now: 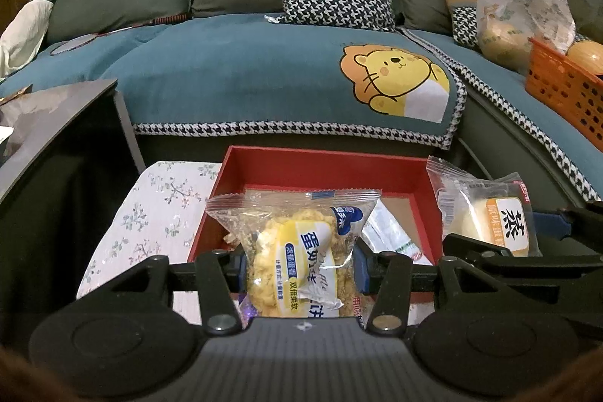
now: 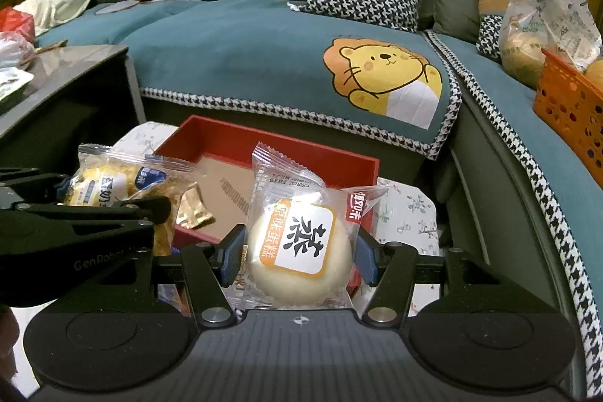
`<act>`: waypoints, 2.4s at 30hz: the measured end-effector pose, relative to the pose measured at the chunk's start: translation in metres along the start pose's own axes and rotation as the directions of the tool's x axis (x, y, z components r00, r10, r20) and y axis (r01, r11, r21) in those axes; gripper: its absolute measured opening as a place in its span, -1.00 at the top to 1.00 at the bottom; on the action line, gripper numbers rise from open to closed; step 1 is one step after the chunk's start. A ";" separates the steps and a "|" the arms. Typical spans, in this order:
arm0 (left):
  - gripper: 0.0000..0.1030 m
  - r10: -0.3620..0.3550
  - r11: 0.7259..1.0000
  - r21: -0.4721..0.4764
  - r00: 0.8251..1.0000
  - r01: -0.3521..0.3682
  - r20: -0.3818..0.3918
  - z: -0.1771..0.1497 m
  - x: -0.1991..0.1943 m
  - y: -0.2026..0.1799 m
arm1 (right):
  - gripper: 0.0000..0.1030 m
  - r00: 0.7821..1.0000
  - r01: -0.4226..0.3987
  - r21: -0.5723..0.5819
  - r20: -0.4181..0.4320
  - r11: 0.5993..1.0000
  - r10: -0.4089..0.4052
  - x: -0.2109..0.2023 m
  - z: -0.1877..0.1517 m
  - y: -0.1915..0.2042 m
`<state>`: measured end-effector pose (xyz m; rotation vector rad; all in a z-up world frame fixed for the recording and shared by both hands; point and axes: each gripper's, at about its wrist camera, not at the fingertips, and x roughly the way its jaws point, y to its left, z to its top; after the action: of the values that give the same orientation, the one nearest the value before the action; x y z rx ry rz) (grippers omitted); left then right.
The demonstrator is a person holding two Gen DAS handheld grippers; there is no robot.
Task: Organize snacks
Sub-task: 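Carry both bags over the red box and open both tools to drop them, then withdraw both open tools from the box toward the loose snacks beside it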
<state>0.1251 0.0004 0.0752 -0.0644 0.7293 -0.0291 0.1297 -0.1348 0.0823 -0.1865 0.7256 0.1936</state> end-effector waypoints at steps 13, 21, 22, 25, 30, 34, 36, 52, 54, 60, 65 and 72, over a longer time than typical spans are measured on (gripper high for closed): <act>-0.76 0.027 1.000 -0.011 1.000 -0.027 -0.011 0.027 0.045 -0.001 | -0.28 1.000 -0.001 0.016 -0.016 1.000 0.001 0.040 0.026 -0.010; -0.75 0.059 0.998 -0.011 0.997 -0.059 -0.045 0.030 0.085 0.002 | -0.28 0.998 -0.018 0.038 -0.053 0.999 0.020 0.080 0.031 -0.015; -0.75 0.061 0.998 -0.011 0.997 -0.062 -0.050 0.030 0.090 0.002 | -0.28 0.998 -0.022 0.043 -0.058 0.999 0.024 0.085 0.031 -0.016; -0.74 0.072 0.997 -0.009 0.995 -0.073 -0.065 0.029 0.102 0.003 | -0.28 0.997 -0.026 0.058 -0.071 0.998 0.030 0.099 0.031 -0.017; -0.74 0.087 0.996 0.001 0.993 -0.087 -0.081 0.026 0.116 0.005 | -0.28 0.995 -0.038 0.075 -0.090 0.996 0.045 0.117 0.027 -0.016; -0.74 0.098 0.995 0.007 0.991 -0.098 -0.092 0.023 0.122 0.006 | -0.28 0.993 -0.040 0.075 -0.105 0.996 0.048 0.127 0.023 -0.014; -0.75 0.101 0.995 0.003 0.990 -0.101 -0.098 0.022 0.124 0.007 | -0.28 0.992 -0.046 0.077 -0.111 0.996 0.055 0.130 0.021 -0.014; -0.99 0.109 0.994 -0.006 0.989 -0.110 -0.095 0.021 0.116 0.009 | -0.42 0.993 0.001 0.019 -0.121 1.000 0.001 0.130 0.017 -0.012; -1.00 0.108 0.994 -0.008 0.990 -0.109 -0.090 0.022 0.112 0.009 | -0.45 0.993 0.013 0.005 -0.116 1.000 -0.013 0.128 0.018 -0.011; -1.00 0.091 0.996 -0.010 0.993 -0.092 -0.073 0.021 0.095 0.007 | -0.47 0.995 0.030 -0.006 -0.092 1.000 -0.031 0.112 0.021 -0.013; -1.00 0.075 0.997 -0.027 0.996 -0.076 -0.057 0.021 0.080 0.008 | -0.47 0.997 0.048 -0.028 -0.066 0.998 -0.050 0.097 0.023 -0.011; -1.00 0.060 0.998 -0.027 0.997 -0.062 -0.040 0.018 0.062 0.010 | -0.48 0.997 0.062 -0.060 -0.040 0.996 -0.065 0.079 0.024 -0.006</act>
<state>0.1833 0.0081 0.0468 -0.0689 0.7706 0.0385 0.2044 -0.1260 0.0472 -0.2702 0.7555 0.1507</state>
